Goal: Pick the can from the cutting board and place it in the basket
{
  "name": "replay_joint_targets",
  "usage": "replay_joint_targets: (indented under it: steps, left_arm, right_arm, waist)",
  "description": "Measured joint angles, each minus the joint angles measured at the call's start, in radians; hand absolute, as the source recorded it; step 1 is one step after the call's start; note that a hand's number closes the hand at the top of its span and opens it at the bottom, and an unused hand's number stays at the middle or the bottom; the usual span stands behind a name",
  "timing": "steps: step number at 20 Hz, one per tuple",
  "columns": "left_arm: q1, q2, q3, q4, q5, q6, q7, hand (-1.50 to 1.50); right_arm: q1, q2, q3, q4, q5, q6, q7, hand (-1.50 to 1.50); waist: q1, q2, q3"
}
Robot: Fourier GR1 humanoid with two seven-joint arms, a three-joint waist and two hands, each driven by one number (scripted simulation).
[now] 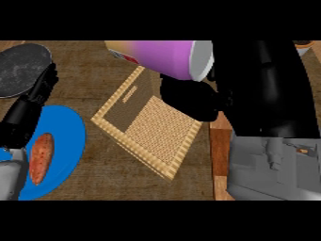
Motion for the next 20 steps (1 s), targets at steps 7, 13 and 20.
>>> replay_joint_targets:
  steps: [7, 13, 20]
  left_arm:
    - [0.010, -0.009, -0.004, -0.011, -0.008, 0.007, 0.004, 0.00]
    - [0.024, -0.009, -0.005, -0.028, -0.016, 0.011, 0.013, 0.00]
    - [0.030, -0.003, 0.007, -0.035, -0.010, 0.005, 0.016, 0.00]
  right_arm:
    - [-0.050, -0.001, 0.017, 0.179, -0.080, -0.036, 0.027, 1.50]
    - [-0.072, -0.012, 0.044, 0.297, -0.052, 0.022, 0.012, 1.50]
    - [-0.067, -0.009, 0.075, 0.346, -0.097, 0.089, 0.005, -1.50]
  waist:
    - [-0.004, -0.002, 0.000]
    - [-0.017, -0.006, 0.000]
    - [-0.021, -0.006, 0.001]
